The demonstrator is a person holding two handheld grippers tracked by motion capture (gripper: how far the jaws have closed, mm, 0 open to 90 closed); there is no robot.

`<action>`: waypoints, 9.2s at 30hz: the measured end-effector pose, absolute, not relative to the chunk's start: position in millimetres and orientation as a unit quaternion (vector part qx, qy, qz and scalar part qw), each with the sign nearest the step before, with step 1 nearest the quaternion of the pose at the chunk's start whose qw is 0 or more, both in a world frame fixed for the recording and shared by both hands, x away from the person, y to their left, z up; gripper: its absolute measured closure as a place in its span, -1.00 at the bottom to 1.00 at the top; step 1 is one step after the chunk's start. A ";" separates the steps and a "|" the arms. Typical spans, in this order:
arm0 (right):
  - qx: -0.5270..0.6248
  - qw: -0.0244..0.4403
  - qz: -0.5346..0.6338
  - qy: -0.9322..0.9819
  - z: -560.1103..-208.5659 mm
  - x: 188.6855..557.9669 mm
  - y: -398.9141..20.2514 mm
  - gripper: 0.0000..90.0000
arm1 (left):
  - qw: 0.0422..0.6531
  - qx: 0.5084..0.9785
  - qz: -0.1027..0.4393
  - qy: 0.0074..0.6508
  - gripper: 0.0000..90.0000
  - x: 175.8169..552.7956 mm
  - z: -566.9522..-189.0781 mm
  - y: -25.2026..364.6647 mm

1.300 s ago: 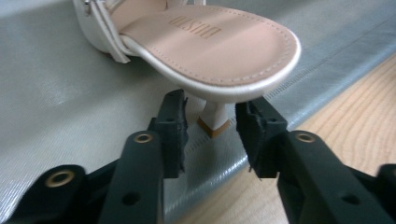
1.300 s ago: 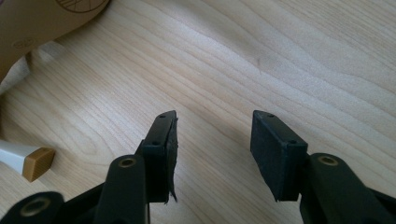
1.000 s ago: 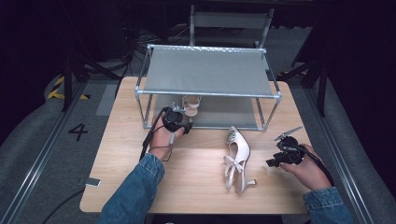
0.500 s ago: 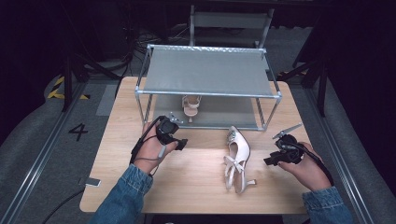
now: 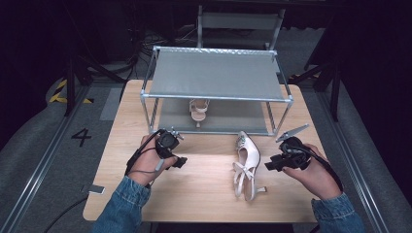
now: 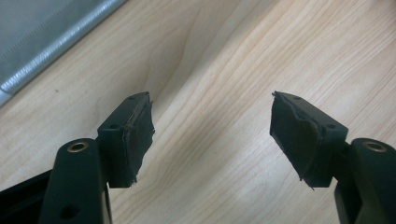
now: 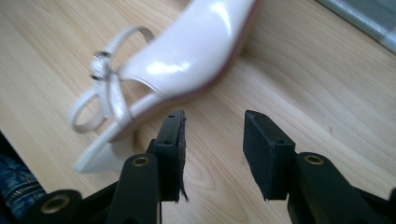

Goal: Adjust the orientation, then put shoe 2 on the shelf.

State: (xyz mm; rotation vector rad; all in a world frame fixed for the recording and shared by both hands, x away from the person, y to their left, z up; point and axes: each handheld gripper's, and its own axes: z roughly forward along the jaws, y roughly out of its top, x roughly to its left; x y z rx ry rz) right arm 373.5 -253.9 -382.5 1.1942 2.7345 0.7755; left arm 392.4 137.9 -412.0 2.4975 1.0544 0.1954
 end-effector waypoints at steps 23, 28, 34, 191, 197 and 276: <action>0.300 -0.011 0.304 0.904 -389.5 375.5 -183.1 0.29 | 0.173 0.895 0.078 0.404 -0.41 377.0 -423.1 158.9; 0.301 -0.011 0.290 0.908 -400.3 380.1 -173.4 0.29 | 0.177 0.894 0.082 0.402 -0.45 374.4 -422.3 158.9; 0.310 0.002 0.267 0.912 -410.8 384.4 -165.5 0.38 | 0.177 0.897 0.085 0.395 -0.46 373.8 -423.4 157.2; 0.338 0.167 0.237 0.895 -409.4 488.8 -127.0 0.89 | 0.172 0.899 0.052 0.400 -0.54 375.4 -439.2 188.8; 0.343 0.173 0.226 0.895 -416.1 495.6 -125.6 0.89 | 0.172 0.898 0.051 0.402 -0.54 376.4 -438.4 190.9; 0.406 0.109 0.348 0.838 -463.3 417.2 -207.4 0.66 | 0.180 0.907 0.050 0.379 -0.52 393.0 -437.8 170.1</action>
